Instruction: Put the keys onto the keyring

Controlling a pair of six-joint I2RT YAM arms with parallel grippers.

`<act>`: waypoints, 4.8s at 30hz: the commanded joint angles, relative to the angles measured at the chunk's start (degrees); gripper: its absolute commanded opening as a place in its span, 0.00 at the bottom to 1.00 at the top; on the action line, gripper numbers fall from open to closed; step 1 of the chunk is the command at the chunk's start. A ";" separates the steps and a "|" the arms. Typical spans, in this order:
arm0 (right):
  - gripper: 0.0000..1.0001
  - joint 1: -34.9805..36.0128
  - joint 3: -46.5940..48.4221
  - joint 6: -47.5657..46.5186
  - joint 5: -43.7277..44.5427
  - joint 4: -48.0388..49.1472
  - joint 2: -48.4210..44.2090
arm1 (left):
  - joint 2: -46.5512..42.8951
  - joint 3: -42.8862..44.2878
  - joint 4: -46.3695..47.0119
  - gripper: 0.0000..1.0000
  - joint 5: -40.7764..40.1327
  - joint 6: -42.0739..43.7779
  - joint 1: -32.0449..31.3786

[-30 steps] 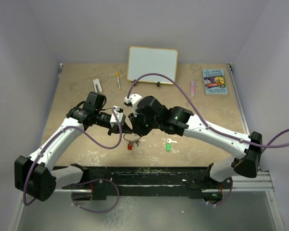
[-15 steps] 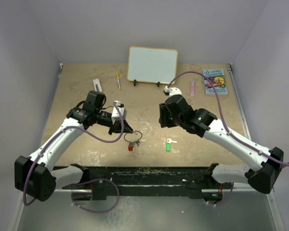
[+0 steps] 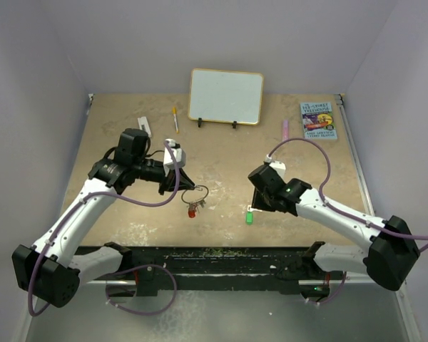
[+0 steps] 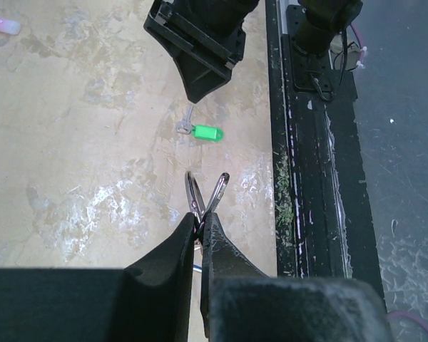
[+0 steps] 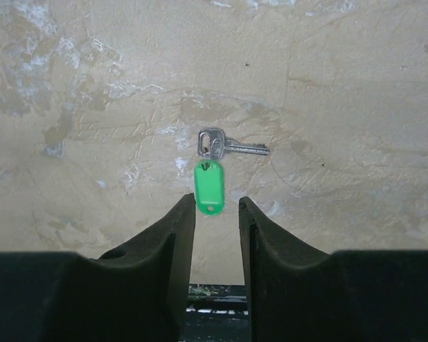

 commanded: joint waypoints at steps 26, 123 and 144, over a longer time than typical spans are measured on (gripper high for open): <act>0.29 0.05 -4.55 4.60 2.52 11.90 5.00 | -1.22 2.41 4.60 0.04 -2.02 -5.68 0.13; 0.29 3.48 22.50 -35.30 -10.61 30.76 36.92 | 13.84 6.19 -2.78 0.35 -9.02 6.49 15.82; 0.20 3.50 25.15 -36.44 -14.21 30.77 42.36 | 13.58 6.67 -2.94 0.55 -8.63 6.57 15.78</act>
